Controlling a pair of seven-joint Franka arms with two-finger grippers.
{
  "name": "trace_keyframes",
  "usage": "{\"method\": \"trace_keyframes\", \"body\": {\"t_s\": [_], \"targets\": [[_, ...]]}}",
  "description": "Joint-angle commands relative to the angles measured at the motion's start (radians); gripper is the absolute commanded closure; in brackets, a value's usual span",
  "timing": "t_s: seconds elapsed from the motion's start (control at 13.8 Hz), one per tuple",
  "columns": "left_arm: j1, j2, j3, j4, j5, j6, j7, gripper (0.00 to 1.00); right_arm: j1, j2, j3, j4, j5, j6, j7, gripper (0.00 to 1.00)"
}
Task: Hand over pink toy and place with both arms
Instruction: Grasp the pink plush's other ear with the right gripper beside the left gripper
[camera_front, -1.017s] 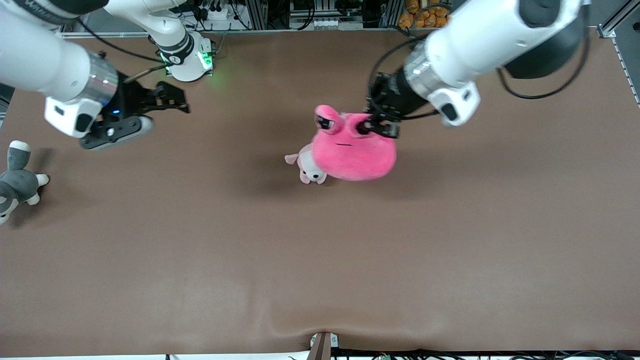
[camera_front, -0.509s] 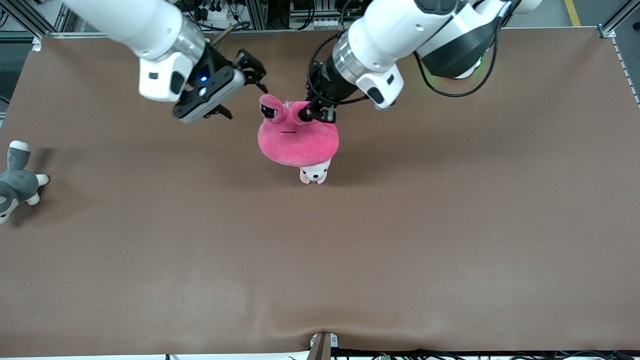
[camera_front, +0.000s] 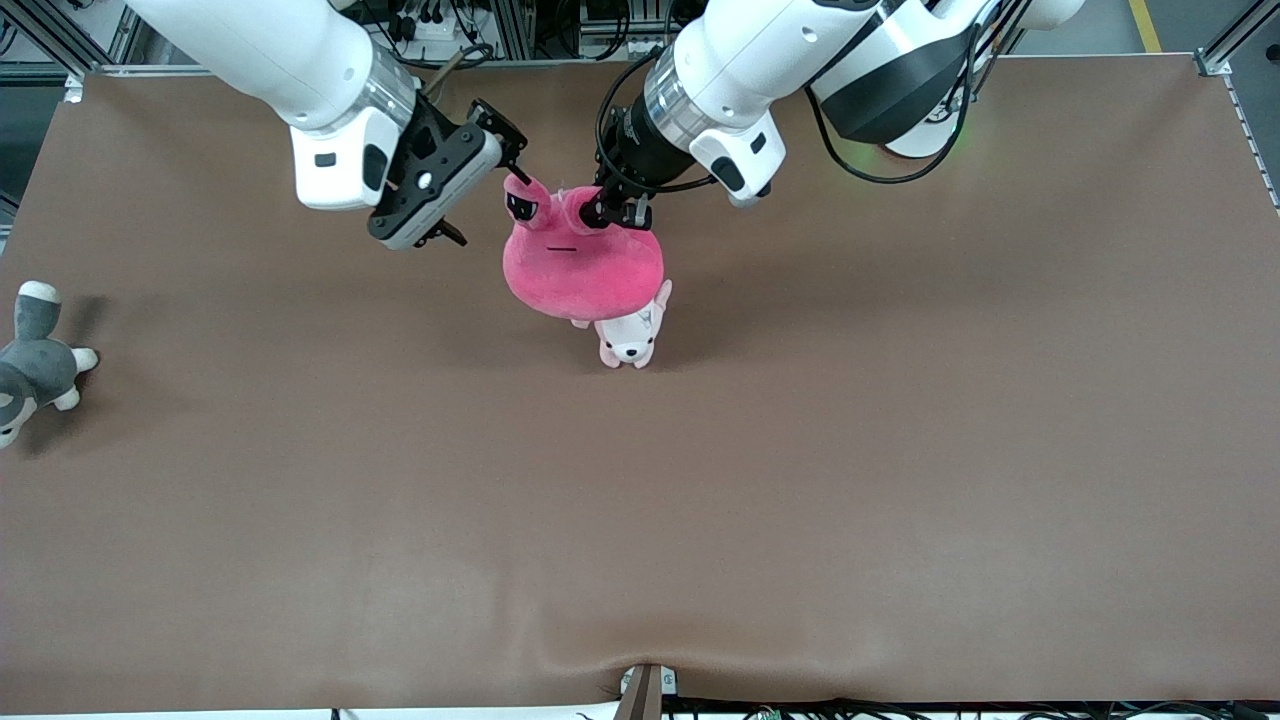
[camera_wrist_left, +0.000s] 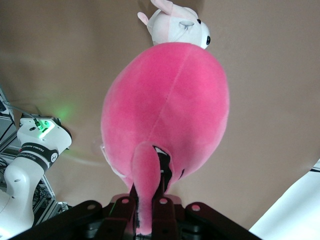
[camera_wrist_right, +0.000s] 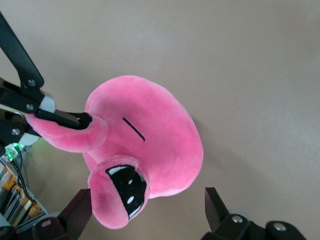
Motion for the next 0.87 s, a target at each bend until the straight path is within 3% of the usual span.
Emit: {"method": "trace_keyframes", "body": {"t_s": [0.0, 0.51, 0.58, 0.65, 0.73, 0.8], "targets": [[-0.007, 0.008, 0.002, 0.027, -0.022, -0.004, -0.013, 1.00, 0.025, -0.014, 0.002, -0.037, -0.013, 0.009, -0.006, 0.00], [-0.007, 0.005, 0.002, 0.026, -0.022, -0.004, -0.014, 1.00, 0.079, -0.005, 0.003, -0.055, -0.006, 0.014, 0.084, 0.00], [-0.007, 0.004, 0.000, 0.026, -0.022, -0.004, -0.014, 1.00, 0.079, -0.003, 0.003, -0.057, -0.006, 0.018, 0.084, 0.13], [-0.007, 0.002, 0.000, 0.026, -0.023, -0.004, -0.014, 1.00, 0.079, -0.003, 0.003, -0.055, -0.006, 0.020, 0.084, 0.55], [-0.007, 0.002, 0.000, 0.026, -0.022, -0.004, -0.014, 1.00, 0.079, -0.003, 0.003, -0.052, -0.006, 0.023, 0.084, 0.83], [-0.007, 0.001, 0.000, 0.026, -0.023, -0.004, -0.014, 1.00, 0.079, -0.003, 0.003, -0.052, -0.006, 0.035, 0.084, 1.00]]}}
